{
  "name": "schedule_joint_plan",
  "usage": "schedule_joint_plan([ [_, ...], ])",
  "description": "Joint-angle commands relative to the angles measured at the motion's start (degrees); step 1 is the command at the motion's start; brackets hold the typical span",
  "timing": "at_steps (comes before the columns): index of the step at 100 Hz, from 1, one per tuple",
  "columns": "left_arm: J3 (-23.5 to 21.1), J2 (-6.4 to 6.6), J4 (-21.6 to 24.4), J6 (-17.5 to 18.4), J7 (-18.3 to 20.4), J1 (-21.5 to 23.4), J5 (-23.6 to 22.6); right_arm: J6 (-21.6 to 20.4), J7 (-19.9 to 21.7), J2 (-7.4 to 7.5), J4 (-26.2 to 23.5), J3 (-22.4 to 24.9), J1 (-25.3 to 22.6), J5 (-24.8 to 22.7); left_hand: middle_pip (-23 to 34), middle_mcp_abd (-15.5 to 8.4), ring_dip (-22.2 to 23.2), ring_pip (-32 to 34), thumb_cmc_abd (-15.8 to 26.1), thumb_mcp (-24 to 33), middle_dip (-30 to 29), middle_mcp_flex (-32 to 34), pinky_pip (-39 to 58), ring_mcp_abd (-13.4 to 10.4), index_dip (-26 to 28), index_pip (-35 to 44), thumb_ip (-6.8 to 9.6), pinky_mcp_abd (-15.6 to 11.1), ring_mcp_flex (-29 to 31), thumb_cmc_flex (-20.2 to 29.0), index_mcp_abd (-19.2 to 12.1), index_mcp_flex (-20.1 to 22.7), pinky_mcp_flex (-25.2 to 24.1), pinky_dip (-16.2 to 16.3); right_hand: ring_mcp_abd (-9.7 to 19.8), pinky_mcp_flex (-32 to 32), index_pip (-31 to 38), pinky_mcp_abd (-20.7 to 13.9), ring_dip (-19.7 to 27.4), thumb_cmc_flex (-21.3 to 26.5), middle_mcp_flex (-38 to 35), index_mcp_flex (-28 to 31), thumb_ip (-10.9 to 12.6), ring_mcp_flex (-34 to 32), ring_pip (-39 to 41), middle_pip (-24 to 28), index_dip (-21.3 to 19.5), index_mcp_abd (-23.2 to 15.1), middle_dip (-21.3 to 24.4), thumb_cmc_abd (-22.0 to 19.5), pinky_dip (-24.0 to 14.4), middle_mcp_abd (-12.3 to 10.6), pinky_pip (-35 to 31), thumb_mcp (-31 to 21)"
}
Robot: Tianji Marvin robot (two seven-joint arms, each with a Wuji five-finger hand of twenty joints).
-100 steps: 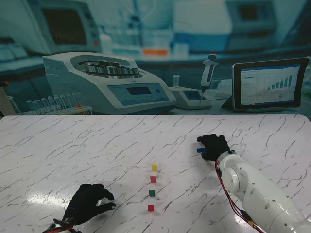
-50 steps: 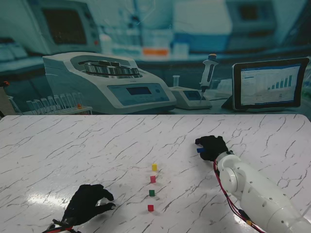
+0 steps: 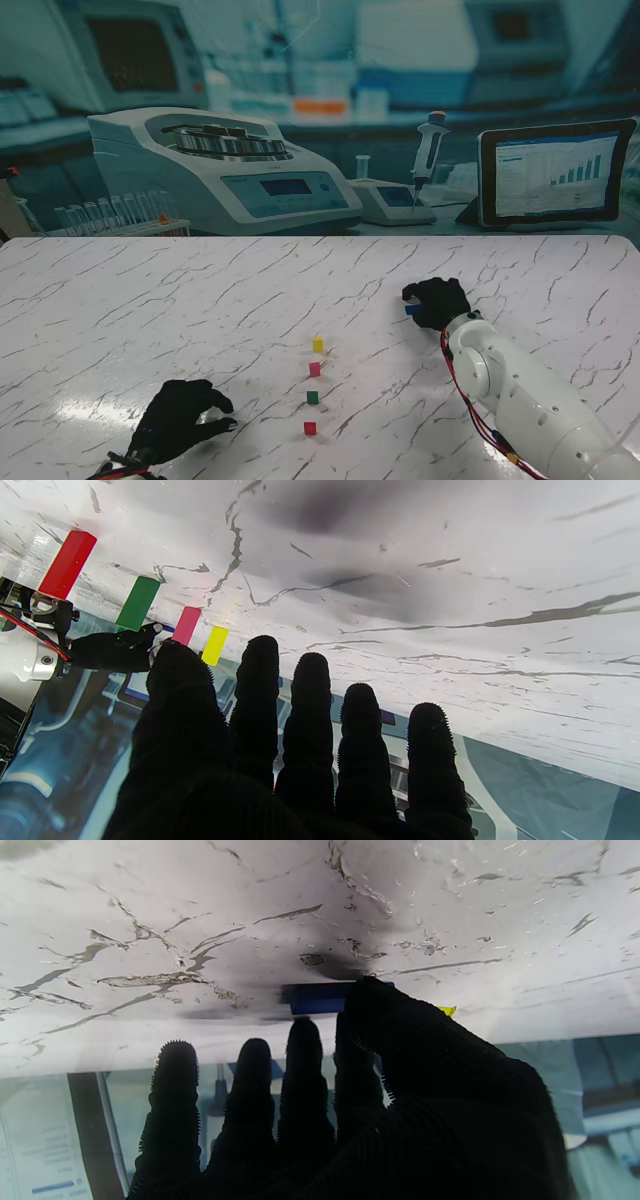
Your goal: Arrange dominoes in a row
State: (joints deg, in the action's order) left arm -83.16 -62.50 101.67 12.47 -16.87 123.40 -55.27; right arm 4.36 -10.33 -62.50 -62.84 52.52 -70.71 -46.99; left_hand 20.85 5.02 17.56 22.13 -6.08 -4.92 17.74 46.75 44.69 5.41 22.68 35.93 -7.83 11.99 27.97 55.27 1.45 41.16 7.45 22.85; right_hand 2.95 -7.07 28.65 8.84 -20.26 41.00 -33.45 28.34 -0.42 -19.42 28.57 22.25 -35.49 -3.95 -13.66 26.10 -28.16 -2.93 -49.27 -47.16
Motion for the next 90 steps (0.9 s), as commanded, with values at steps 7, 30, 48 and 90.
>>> schedule_joint_plan([
  [7,0.04,-0.30,-0.09,1.25,0.40,0.30,0.35,-0.62,-1.08,-0.74,1.28,-0.78,-1.05,0.12,0.84,-1.24,0.70,0.44,-0.52,-0.83,1.08,0.65,1.96,-1.41,-0.27,0.71,-0.81,0.53,1.14,0.03,-1.67,0.44,-0.37,0.98,0.81,-0.34,12.34,1.89,-0.46,2.61,-4.52,4.99,-4.20,-1.65,1.70,3.32,2.76,-3.66,-1.81,3.28,0.93,-1.12,-2.08,-1.20],
  [30,0.04,-0.33,-0.26,1.37,0.21,0.25,0.44,-0.72,-2.22,-0.87,1.91,-1.24,-1.27,0.02,0.85,-1.21,0.72,0.47,-0.48,-0.81,1.10,0.67,2.01,-1.43,-0.28,0.79,-0.82,0.55,1.18,0.10,-1.57,0.46,-0.33,1.00,1.16,-0.92,15.46,1.47,-0.94,3.55,-5.67,5.59,-4.86,-2.73,2.78,4.86,1.52,-3.83,-2.48,6.20,1.03,-0.36,-3.64,-4.63],
  [48,-0.06,-0.37,-0.32,1.42,-0.03,0.33,0.45,-0.55,-3.79,-1.04,2.77,-1.73,-1.27,-0.19,0.91,-1.12,0.73,0.48,-0.61,-0.82,1.12,0.73,2.03,-1.39,-0.29,0.89,-0.89,0.59,1.18,0.38,-1.75,0.47,-0.37,1.01,1.61,-1.77,23.27,0.16,-2.28,5.63,-7.40,5.60,-5.99,-4.42,5.74,9.79,-0.80,-5.20,-4.64,8.06,1.14,-0.60,-6.40,-5.81],
  [90,0.10,-0.36,-0.53,1.51,0.03,0.10,0.60,-1.46,-5.80,-1.19,2.01,-0.23,-2.57,-0.55,1.04,-0.88,0.75,0.56,-0.20,-1.04,1.15,0.95,2.12,-1.43,-0.57,1.41,-1.45,0.62,1.31,1.91,-2.07,0.70,-0.32,1.05,1.15,-2.60,37.04,-0.87,-3.47,6.72,-8.10,4.46,-6.69,-5.69,8.34,20.53,-9.26,-6.92,-14.47,9.11,1.99,-0.12,-9.80,-7.29],
])
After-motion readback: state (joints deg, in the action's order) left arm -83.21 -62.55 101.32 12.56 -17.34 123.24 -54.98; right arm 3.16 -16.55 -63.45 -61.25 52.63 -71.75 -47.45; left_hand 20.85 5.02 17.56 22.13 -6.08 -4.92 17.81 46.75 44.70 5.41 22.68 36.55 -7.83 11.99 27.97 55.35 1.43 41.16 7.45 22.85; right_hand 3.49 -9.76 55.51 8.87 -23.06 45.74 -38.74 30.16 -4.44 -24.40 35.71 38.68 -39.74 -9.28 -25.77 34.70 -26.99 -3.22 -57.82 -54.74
